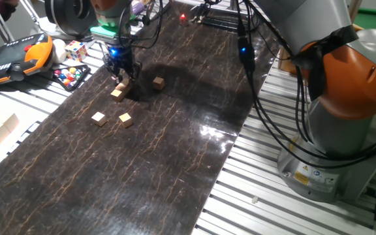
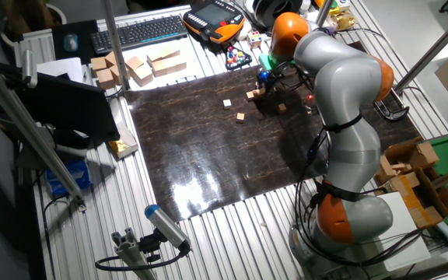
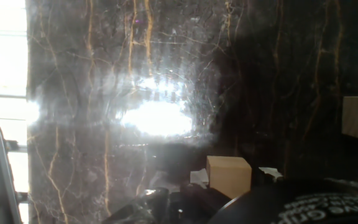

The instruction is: Stack the blocks into a pyramid shape

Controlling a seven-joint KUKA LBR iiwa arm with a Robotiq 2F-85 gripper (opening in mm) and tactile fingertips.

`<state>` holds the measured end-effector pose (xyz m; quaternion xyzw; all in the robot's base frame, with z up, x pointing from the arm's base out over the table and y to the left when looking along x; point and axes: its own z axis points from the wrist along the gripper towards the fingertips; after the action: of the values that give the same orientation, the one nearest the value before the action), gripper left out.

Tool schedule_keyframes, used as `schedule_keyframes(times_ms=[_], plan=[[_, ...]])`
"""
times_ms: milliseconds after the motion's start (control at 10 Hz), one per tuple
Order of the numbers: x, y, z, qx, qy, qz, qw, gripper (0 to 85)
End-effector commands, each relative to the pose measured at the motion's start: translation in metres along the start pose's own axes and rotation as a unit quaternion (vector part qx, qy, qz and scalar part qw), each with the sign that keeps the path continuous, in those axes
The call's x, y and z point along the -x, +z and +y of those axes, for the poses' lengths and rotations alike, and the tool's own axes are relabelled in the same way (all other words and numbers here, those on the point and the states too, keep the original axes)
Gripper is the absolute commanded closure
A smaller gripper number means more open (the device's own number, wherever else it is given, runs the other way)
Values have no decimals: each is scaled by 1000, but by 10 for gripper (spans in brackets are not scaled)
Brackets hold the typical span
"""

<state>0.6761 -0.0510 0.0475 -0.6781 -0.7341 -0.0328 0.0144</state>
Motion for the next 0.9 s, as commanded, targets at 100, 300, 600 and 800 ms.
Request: schedule_keyframes(times_ms=[100, 300, 600, 800], plan=[[0, -7, -3, 0, 0, -4, 1000, 393], [3, -19, -12, 0, -7, -14, 1000, 393], [7, -33, -32, 1, -24, -22, 999, 393], [14, -38, -44, 4, -39, -24, 999, 383]])
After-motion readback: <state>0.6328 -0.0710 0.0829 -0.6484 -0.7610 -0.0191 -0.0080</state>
